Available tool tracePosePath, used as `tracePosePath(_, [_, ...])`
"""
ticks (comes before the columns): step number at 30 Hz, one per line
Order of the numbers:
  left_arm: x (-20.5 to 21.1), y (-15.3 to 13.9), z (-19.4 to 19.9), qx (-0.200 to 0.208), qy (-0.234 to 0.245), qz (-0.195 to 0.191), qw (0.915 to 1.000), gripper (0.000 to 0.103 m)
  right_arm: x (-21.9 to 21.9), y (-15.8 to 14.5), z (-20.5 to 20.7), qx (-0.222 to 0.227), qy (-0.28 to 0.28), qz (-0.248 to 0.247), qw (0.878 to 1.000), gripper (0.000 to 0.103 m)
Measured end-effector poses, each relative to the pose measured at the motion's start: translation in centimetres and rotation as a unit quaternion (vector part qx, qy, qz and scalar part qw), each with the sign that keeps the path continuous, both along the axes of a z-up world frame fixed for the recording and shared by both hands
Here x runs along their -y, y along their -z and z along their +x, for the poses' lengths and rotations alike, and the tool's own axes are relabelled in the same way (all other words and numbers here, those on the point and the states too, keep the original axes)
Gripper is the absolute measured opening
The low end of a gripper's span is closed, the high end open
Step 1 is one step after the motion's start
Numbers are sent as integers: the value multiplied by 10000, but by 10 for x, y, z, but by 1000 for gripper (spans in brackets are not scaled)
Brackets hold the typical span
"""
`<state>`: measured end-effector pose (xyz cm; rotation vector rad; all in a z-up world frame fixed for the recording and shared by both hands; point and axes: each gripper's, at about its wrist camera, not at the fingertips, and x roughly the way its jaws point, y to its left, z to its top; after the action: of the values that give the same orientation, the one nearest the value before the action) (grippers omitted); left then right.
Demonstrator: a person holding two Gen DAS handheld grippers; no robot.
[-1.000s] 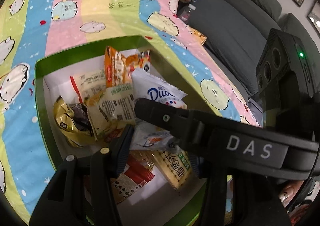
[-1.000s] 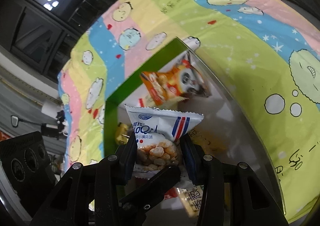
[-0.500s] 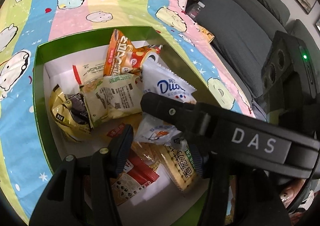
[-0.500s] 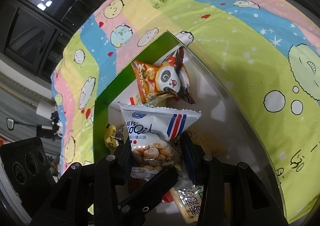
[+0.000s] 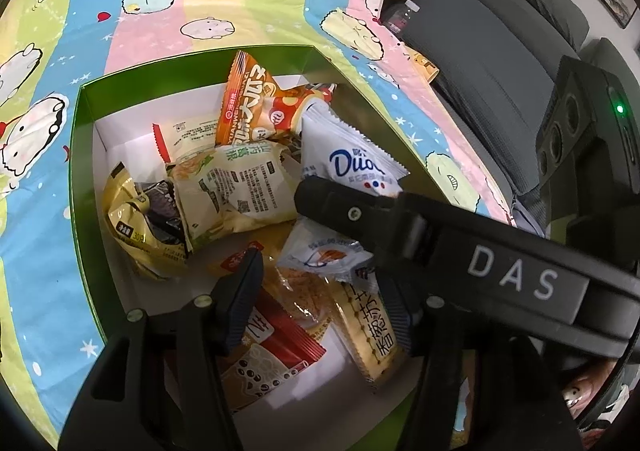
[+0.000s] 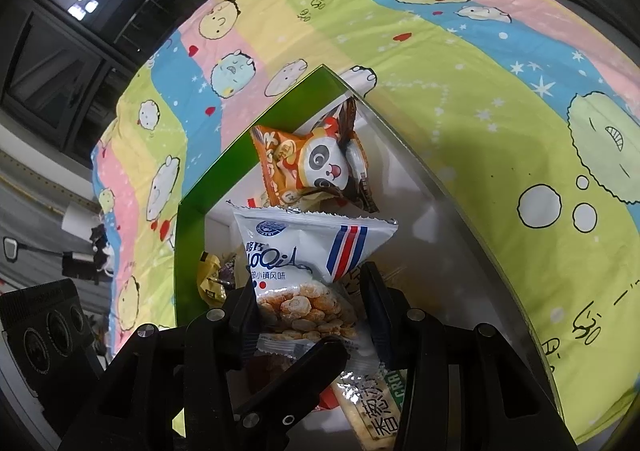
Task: Organize snacks
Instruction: 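Lower the peanut bag into the box and open the right gripper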
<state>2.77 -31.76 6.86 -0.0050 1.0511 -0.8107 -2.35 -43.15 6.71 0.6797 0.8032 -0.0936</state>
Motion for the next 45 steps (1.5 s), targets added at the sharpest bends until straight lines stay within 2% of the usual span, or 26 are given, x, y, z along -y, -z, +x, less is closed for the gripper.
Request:
tracePosePath(5, [2, 1, 0, -6, -29, 64, 10000, 62, 1, 0, 0, -30, 47, -30, 10000, 46])
tracePosePath(9, [7, 4, -1, 36, -95, 313, 9995, 60, -1, -1, -1, -107, 96, -191, 9997, 46])
tracePosePath(16, [4, 4, -1, 30, -103, 312, 9995, 60, -4, -3, -1, -133, 75, -309, 9994, 46])
tracePosePath(25, [5, -3, -4, 151, -305, 352, 9988, 60, -7, -6, -3, -160, 27, -462, 9988, 51])
tracePosePath(28, [4, -8, -6, 287, -335, 424, 9981, 61, -7, -8, -5, -86, -22, -423, 9991, 58])
tracePosePath(33, [1, -14, -10, 496, -403, 548, 9965, 68, -9, -12, -7, -75, 8, -492, 9988, 59])
tracePosePath(43, [-5, -25, -17, 579, -395, 504, 9963, 76, -8, -21, -17, 3, 202, -655, 9976, 63])
tracePosePath(45, [-7, -28, -20, 533, -378, 475, 9967, 84, -8, -25, -20, 71, 206, -694, 9973, 68])
